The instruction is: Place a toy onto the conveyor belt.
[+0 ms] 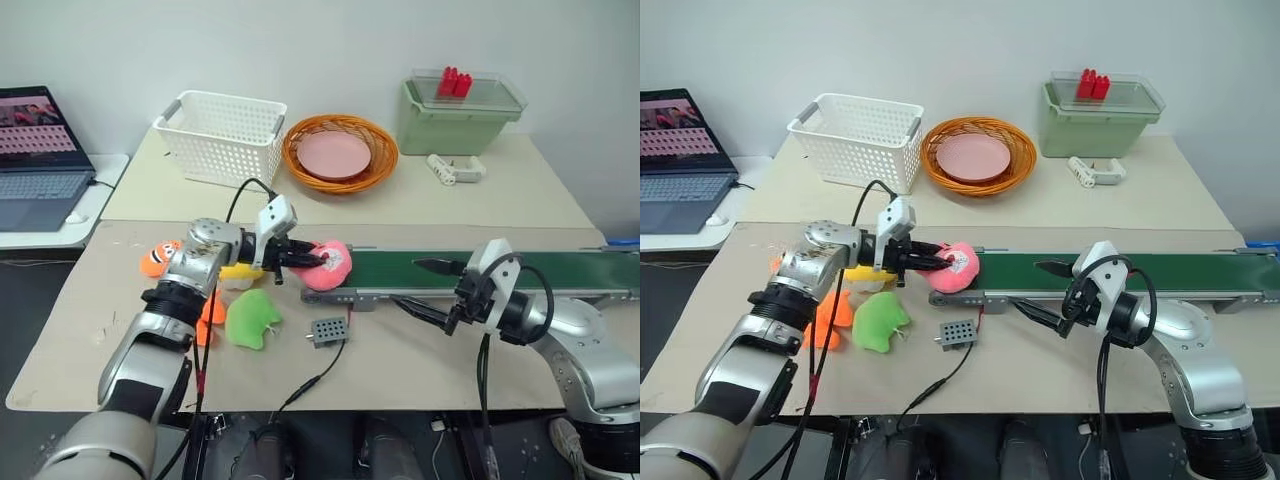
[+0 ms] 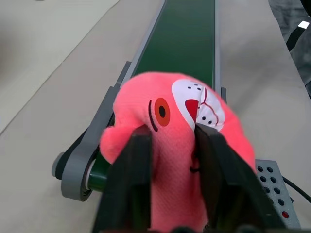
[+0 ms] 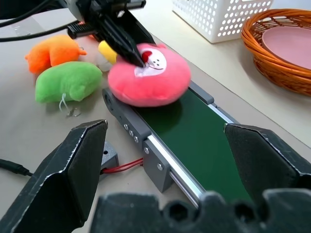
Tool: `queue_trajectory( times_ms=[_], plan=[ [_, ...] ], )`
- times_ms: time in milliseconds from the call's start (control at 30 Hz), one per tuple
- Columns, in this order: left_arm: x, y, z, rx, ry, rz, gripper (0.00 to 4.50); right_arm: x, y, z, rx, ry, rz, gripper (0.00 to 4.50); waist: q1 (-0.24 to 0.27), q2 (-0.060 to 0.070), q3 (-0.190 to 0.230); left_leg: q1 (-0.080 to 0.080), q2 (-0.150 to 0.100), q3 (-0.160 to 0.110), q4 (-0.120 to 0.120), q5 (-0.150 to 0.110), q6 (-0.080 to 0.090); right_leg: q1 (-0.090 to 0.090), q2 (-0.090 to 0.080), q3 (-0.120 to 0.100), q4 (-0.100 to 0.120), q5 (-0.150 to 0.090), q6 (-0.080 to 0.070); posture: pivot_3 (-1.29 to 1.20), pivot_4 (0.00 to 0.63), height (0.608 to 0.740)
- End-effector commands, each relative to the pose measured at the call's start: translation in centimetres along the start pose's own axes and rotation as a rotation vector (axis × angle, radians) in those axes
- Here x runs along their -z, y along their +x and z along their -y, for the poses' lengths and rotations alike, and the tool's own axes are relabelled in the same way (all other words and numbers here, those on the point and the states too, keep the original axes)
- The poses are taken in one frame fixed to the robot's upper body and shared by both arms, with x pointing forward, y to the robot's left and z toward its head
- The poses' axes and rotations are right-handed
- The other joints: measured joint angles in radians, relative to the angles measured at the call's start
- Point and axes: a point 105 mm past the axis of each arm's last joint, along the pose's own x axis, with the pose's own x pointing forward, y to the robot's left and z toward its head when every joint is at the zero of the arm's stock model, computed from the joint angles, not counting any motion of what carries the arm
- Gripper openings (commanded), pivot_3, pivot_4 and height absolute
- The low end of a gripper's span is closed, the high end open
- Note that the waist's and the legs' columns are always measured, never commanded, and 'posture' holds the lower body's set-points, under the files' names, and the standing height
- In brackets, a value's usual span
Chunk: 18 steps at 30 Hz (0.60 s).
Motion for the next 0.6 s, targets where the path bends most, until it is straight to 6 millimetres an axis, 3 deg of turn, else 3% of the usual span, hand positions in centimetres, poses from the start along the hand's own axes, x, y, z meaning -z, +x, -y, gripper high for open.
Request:
queue_trajectory(
  times_ms=[33,167,200,467,600],
  plan=[
    [-1.5,-0.1,-0.5,-0.015,0.058,0.02,2.87,-1.3,-0.1,0.0,0.0,-0.032,0.035,4.5,0.0,0.0,0.0,0.0,0.0,0.0,0.0,0.0,0.001,0.0,-0.001,0.0,0.0,0.0,0.0,0.0,0.15,0.74],
    [-1.7,0.0,-0.9,-0.037,0.068,0.026,4.34,-1.3,0.0,0.0,-0.003,-0.032,0.037,4.5,0.0,0.0,0.0,0.0,-0.001,0.0,0.002,-0.001,0.002,0.001,-0.002,0.001,0.0,0.001,0.002,0.0,0.15,0.74],
    [-2.0,-0.1,-1.0,-0.046,0.066,0.038,4.43,-1.3,0.1,0.0,-0.004,-0.031,0.037,4.5,0.0,0.0,0.0,0.0,-0.001,0.0,0.002,-0.001,0.002,0.001,-0.002,0.001,0.0,0.001,0.002,0.0,0.15,0.74],
    [-3.7,-0.2,-1.6,-0.097,0.062,0.116,4.43,-1.1,0.5,-0.1,-0.012,-0.021,0.04,4.5,0.0,0.0,0.0,0.0,-0.001,0.0,0.002,-0.001,0.002,0.0,-0.002,0.001,0.0,0.001,0.002,0.0,0.15,0.74],
    [-5.2,-1.3,-2.6,-0.17,0.031,0.207,4.43,-1.0,0.6,-0.1,-0.013,-0.018,0.039,4.5,0.0,0.0,0.0,0.0,-0.001,0.0,0.002,-0.001,0.002,0.0,-0.002,0.001,0.0,0.001,0.002,0.0,0.15,0.74]
  ],
)
